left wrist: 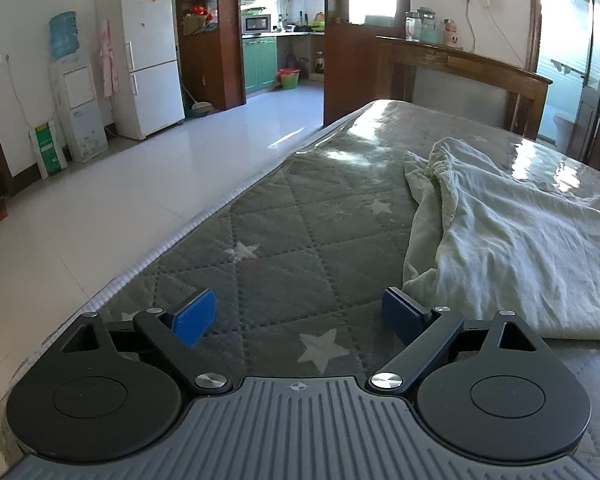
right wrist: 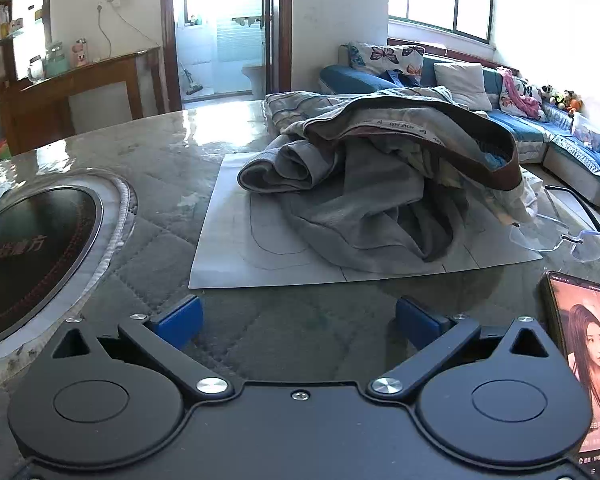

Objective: Fold clothes

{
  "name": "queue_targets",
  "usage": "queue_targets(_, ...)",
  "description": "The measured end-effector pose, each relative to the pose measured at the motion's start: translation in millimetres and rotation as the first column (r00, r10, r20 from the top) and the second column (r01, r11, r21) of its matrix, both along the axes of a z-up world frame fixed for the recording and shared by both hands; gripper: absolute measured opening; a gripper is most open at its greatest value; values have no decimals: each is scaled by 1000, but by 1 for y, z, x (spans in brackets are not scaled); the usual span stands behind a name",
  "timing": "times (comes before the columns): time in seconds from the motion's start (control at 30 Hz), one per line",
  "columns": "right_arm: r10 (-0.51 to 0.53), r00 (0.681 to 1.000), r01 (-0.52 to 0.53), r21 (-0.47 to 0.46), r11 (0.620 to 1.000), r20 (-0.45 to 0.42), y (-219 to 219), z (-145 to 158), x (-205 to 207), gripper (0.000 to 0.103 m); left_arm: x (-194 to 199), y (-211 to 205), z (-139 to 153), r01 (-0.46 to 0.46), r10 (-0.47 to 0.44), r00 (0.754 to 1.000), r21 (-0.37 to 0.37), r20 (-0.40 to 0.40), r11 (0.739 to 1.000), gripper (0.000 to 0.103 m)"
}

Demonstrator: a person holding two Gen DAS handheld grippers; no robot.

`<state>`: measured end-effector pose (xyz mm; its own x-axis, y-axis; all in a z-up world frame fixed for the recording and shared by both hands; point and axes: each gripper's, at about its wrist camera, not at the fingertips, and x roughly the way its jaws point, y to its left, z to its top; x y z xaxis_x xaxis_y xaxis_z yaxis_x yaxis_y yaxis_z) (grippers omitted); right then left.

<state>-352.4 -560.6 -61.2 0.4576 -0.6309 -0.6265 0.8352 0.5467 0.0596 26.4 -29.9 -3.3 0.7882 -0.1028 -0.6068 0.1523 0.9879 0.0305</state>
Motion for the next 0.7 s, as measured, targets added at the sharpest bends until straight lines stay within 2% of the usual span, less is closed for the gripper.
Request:
queue_targets(0.1, 0, 1000, 0, 0, 1000, -1, 1, 1, 1, 103, 0, 6, 1, -5, 5, 1000, 0, -6, 1000, 97)
queue_targets(0.5, 0, 1000, 0, 3, 1000, 3, 1, 0, 1, 103, 23, 57, 0, -8, 8, 1000, -4, -12, 1000, 100)
queue_targets(0.57, 0, 1000, 0, 3, 1000, 3, 1, 0, 1, 103, 19, 44, 0, -6, 6, 1000, 0, -10, 1000, 100)
queue_targets(0.7, 0, 1000, 0, -1, 1000, 1, 2, 0, 3, 103, 25, 56, -1, -5, 5, 1000, -4, -10, 1000, 100)
